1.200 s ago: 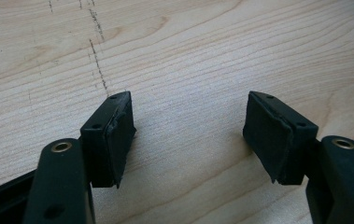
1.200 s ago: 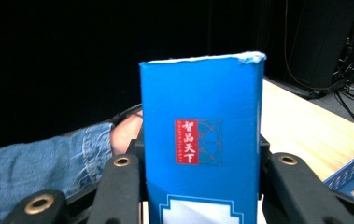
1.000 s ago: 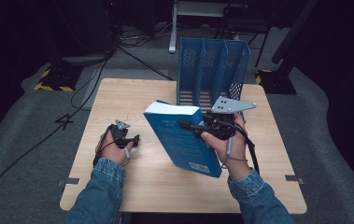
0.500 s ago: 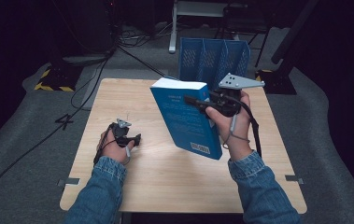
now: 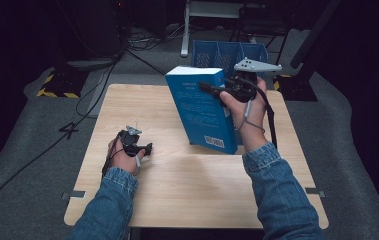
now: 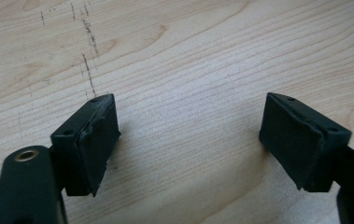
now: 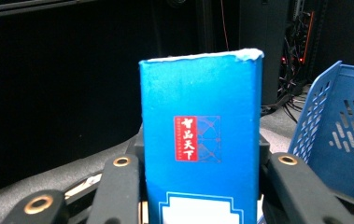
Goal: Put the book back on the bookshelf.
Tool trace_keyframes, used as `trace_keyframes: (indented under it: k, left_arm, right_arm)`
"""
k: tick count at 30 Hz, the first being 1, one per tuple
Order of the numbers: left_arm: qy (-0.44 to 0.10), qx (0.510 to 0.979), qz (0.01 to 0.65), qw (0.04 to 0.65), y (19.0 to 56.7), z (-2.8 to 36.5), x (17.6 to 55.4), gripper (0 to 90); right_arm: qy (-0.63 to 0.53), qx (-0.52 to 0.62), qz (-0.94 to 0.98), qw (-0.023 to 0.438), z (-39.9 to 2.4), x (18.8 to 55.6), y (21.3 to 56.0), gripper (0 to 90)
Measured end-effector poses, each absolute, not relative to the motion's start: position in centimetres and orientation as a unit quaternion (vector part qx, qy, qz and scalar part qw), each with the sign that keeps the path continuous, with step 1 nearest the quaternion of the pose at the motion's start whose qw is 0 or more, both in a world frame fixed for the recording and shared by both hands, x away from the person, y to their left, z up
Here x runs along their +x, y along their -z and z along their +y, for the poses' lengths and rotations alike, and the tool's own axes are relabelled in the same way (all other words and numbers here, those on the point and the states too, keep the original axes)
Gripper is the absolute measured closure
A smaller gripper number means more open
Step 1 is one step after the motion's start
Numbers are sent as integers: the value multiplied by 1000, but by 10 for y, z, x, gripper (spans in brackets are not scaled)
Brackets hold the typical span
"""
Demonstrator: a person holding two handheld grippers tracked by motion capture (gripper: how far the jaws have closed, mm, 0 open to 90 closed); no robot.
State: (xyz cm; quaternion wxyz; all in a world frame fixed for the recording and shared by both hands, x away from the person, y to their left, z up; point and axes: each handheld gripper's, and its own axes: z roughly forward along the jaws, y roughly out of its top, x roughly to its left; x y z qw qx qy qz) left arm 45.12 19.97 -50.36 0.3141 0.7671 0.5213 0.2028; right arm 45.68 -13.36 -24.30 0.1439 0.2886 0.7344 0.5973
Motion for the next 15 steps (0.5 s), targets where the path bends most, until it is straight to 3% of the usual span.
trace_keyframes:
  k: [8,15]
  left_arm:
    - [-200,768,520,315,504,199,453,165]
    - [-199,770,519,314,504,199,454,160]
  right_arm:
    - [-610,314,716,128,-136,486,233,613]
    - [-604,327,709,162,-136,499,221,613]
